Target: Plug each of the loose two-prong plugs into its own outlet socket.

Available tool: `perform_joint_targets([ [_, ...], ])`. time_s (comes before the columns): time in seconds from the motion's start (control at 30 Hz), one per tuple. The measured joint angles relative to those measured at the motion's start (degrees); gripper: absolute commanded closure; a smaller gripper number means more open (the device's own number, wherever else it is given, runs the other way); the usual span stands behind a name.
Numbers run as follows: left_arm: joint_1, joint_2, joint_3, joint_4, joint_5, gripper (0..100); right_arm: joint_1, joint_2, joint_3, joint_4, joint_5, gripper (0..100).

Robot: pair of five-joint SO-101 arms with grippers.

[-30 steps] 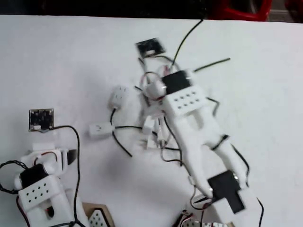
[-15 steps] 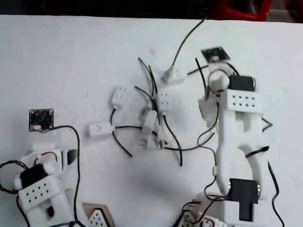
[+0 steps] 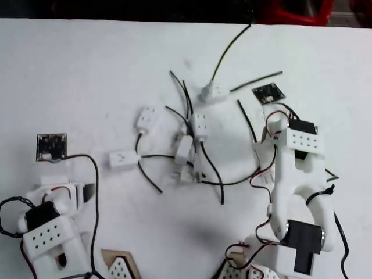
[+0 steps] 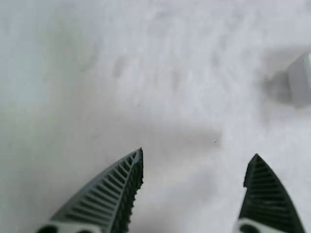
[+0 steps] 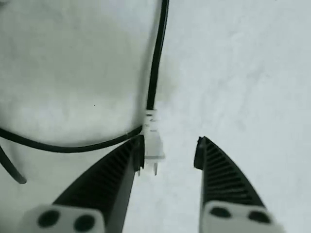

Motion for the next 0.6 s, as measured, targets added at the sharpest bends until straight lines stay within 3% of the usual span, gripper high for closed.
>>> perform_joint_targets([
  [0.27,0.1,0.0,0.0,0.0,0.0,67,-0.2,-2.9,-0.1,10.5,0.0,85.0],
  [0.6,0.3,0.0,0.0,0.0,0.0,67,-0.9,-3.1,3.8,7.7,0.0,85.0],
])
